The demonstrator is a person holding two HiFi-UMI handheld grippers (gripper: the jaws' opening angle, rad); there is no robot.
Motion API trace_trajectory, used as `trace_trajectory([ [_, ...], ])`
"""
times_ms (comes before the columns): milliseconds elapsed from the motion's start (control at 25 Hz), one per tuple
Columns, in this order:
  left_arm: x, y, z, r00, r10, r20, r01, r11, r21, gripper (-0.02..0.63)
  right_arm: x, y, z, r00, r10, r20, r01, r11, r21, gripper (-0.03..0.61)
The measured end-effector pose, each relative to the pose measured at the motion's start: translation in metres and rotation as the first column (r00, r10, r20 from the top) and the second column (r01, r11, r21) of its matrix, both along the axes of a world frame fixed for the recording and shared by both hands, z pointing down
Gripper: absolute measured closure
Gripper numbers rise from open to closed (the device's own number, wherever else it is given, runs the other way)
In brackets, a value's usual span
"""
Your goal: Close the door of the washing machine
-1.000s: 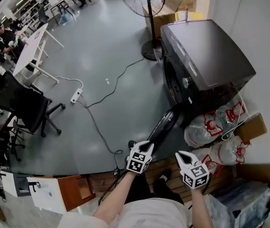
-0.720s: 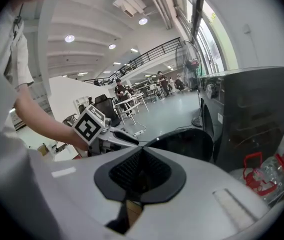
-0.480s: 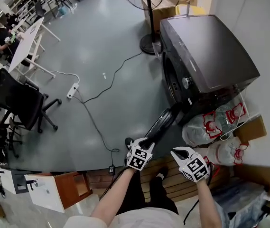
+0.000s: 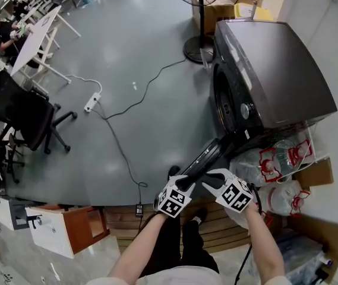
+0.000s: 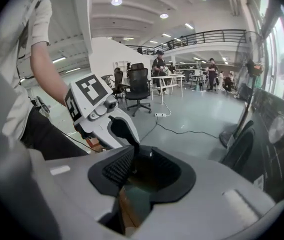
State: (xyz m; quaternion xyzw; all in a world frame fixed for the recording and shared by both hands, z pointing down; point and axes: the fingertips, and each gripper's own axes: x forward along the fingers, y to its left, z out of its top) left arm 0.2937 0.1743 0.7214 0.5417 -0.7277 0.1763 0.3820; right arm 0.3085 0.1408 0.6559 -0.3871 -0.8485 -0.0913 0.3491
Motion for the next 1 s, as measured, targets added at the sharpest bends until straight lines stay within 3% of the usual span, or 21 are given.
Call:
trace_trajectory([
  [120, -0.006, 0.001, 0.000, 1.000, 0.002, -0.002, -0.002, 1.000, 0.005, 0.489, -0.020, 0.007, 0.002, 0.994, -0.108, 0.031, 0.105, 0.991, 0.083, 0.460],
  [240, -0.013, 0.004, 0.001, 1.000, -0.011, -0.025, 0.011, 1.000, 0.008, 0.489, -0.028, 0.012, 0.014, 0.968, -0.248, 0.038, 0.235, 0.951, 0.202, 0.456],
  [320, -0.018, 0.006, 0.001, 0.999, -0.025, -0.046, 0.026, 0.999, 0.021, 0.487, -0.030, 0.014, 0.027, 0.936, -0.350, 0.028, 0.328, 0.900, 0.288, 0.450],
  [480, -0.032, 0.008, 0.000, 0.999, -0.001, -0.043, 0.003, 1.000, 0.029, 0.486, -0.040, 0.015, 0.050, 0.854, -0.521, -0.002, 0.464, 0.760, 0.455, 0.433],
  [600, -0.045, 0.014, 0.000, 0.999, 0.006, -0.049, -0.005, 1.000, 0.012, 0.483, -0.056, 0.021, 0.055, 0.828, -0.561, -0.012, 0.493, 0.717, 0.492, 0.434],
  [680, -0.056, 0.016, 0.001, 0.998, 0.001, -0.060, 0.000, 1.000, 0.010, 0.482, -0.064, 0.025, 0.059, 0.826, -0.564, -0.022, 0.504, 0.719, 0.479, 0.442],
  [880, -0.088, 0.024, 0.003, 0.997, -0.004, -0.078, 0.005, 1.000, 0.017, 0.474, -0.092, 0.033, 0.060, 0.886, -0.463, 0.025, 0.418, 0.822, 0.388, 0.445],
  [1000, -0.111, 0.022, 0.001, 0.996, 0.024, -0.082, -0.023, 1.000, 0.014, 0.469, -0.111, 0.034, 0.060, 0.908, -0.417, 0.023, 0.381, 0.850, 0.365, 0.446],
])
